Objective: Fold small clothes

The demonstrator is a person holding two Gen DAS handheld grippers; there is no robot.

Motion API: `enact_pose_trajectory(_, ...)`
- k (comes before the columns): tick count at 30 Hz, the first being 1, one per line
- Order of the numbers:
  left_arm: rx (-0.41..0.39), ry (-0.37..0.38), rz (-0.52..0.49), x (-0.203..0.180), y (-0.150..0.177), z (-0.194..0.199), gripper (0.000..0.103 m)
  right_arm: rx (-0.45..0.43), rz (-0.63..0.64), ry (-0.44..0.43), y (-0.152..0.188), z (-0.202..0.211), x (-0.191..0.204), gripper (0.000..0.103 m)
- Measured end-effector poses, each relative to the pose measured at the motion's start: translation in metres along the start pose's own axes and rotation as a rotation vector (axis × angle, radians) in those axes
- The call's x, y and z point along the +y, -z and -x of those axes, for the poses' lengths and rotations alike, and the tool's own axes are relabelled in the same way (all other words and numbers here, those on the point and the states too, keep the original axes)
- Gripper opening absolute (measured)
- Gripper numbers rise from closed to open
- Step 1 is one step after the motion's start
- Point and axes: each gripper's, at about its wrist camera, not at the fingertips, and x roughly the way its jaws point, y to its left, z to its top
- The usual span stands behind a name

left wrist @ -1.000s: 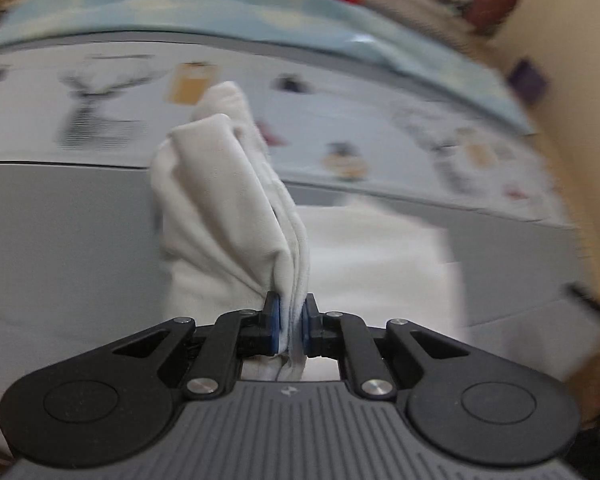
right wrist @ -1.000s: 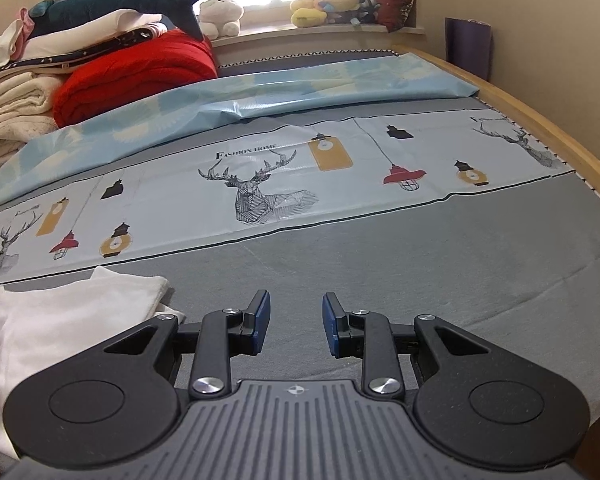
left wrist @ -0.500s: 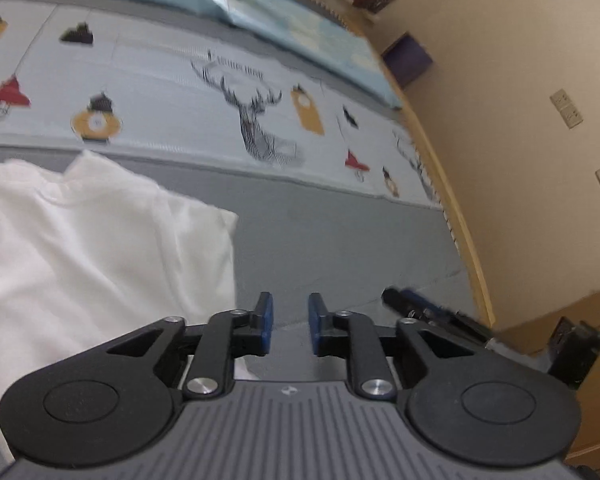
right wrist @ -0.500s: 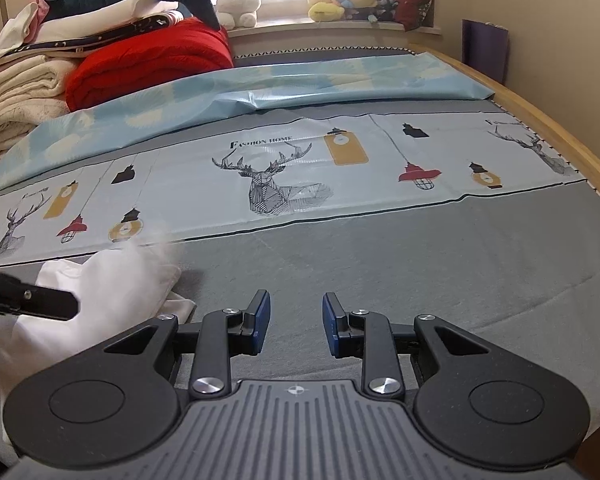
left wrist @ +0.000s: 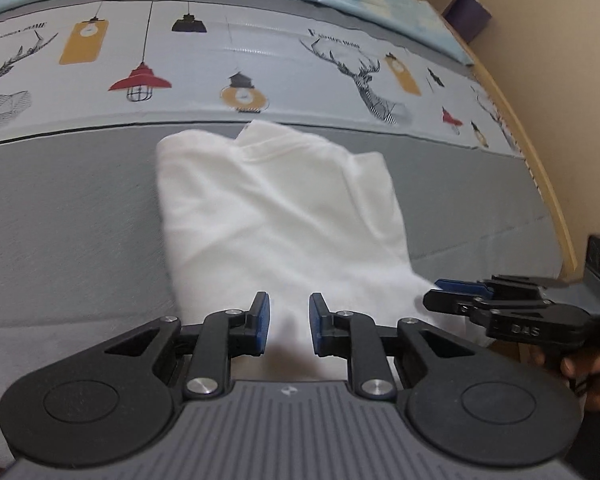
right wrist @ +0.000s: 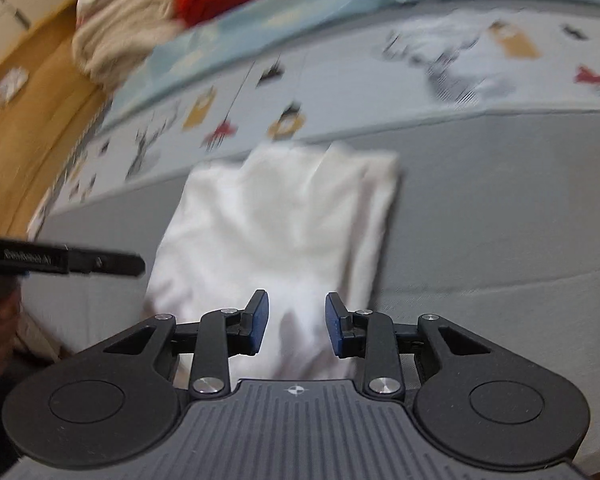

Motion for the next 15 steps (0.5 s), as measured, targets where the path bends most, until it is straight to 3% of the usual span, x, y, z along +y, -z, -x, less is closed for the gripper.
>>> enact_pose_trajectory(3,0.038,-0.01,-0.027,0.004,0.008,-0.001,0.022,0.061,0.037,0.061,0.004,-0.01,0.006,0.032)
enact_pose_trajectory(5,0.064,-0.021,-0.066,0.001,0.013,-0.003,0.022,0.068,0.033,0.057,0.007,-0.007,0.004,0.009)
enact_pose_trajectory(10,0.121,-0.051,-0.153,-0.007,0.021,-0.018,0.024,-0.03,0.024,0.032,0.009,0.027,-0.01,0.008)
enact_pose_trajectory(15,0.145,-0.055,-0.17,-0.008,0.023,-0.029,0.029,0.107,0.055,0.164,0.022,0.011,-0.019,0.013)
